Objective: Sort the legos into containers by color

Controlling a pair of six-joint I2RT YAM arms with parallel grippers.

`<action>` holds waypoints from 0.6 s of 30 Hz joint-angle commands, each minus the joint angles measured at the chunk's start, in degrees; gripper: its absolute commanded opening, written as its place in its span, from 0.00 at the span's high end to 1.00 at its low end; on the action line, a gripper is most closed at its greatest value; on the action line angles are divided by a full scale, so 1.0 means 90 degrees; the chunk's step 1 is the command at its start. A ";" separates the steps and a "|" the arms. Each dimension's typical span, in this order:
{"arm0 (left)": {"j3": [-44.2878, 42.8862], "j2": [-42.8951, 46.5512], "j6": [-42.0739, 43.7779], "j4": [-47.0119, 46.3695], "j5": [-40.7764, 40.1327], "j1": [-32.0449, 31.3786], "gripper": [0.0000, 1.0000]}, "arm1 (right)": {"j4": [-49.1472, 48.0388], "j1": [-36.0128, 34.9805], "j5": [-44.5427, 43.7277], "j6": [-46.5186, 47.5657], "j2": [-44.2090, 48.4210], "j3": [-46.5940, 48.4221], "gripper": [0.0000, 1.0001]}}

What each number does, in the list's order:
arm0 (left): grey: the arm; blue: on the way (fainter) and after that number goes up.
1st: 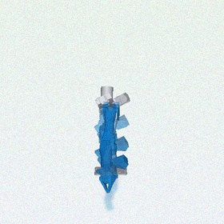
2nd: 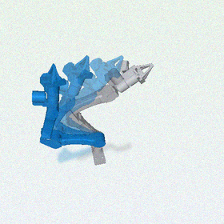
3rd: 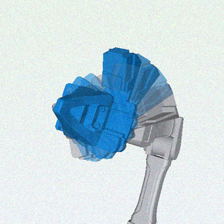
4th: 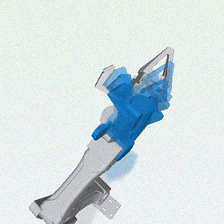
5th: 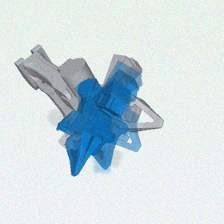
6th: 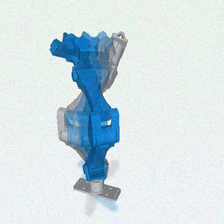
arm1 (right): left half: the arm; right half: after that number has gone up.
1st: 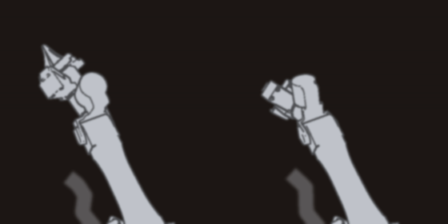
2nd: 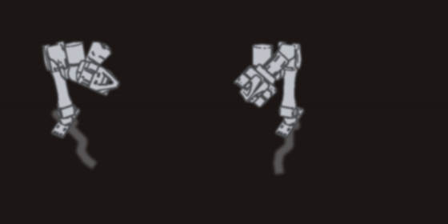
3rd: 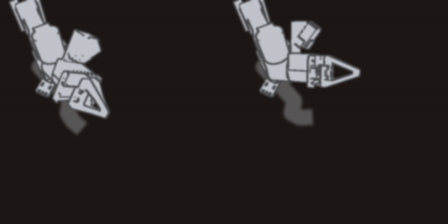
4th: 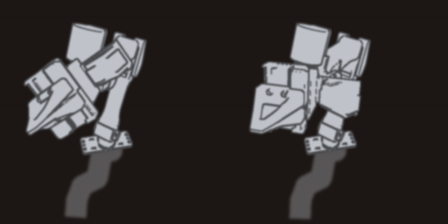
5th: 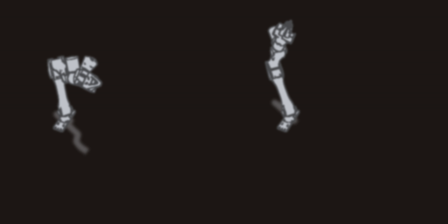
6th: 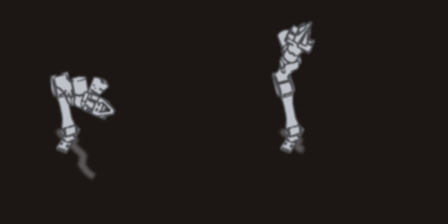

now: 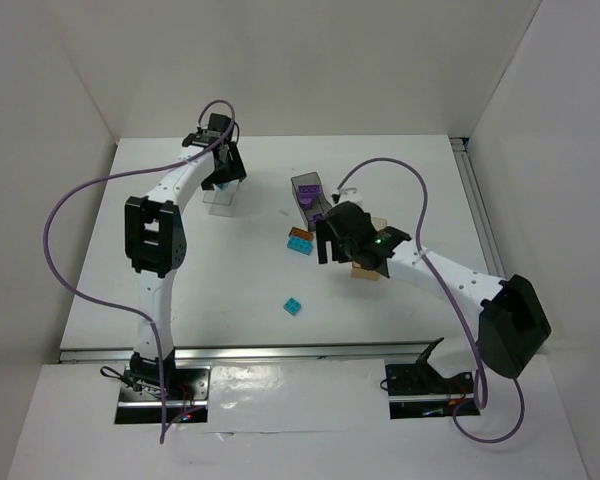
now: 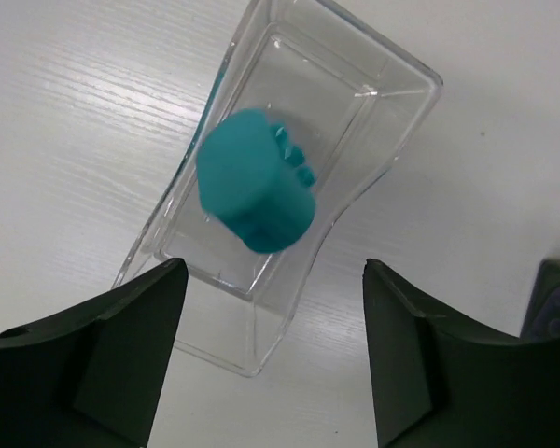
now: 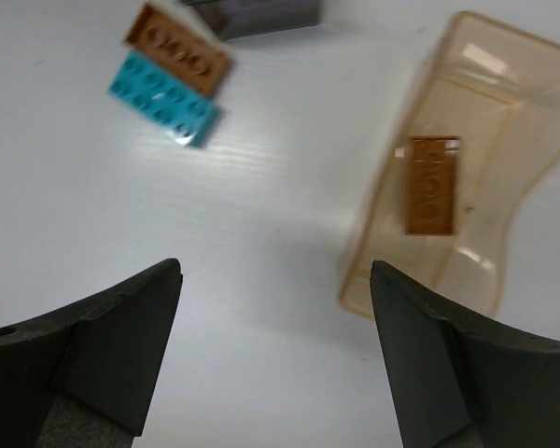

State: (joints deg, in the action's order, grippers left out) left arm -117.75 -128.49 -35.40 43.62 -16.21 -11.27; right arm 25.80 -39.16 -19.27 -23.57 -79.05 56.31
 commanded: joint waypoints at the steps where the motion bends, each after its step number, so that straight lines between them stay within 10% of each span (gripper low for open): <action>1: -0.0324 0.0067 0.0154 0.0291 0.0150 0.0041 0.16 | -0.0229 -0.0570 0.0682 0.0138 -0.0026 0.0315 0.11; 18: 0.2068 0.3561 -0.0169 -0.0256 0.0297 -0.0447 0.17 | -0.1011 -0.2153 0.1516 0.0500 -0.2066 0.0257 0.10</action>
State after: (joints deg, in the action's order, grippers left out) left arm -100.40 -99.31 -36.27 42.13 -13.37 -16.03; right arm 19.40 -57.25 -5.34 -19.44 -96.66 56.86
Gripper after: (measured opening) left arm 0.829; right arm 0.914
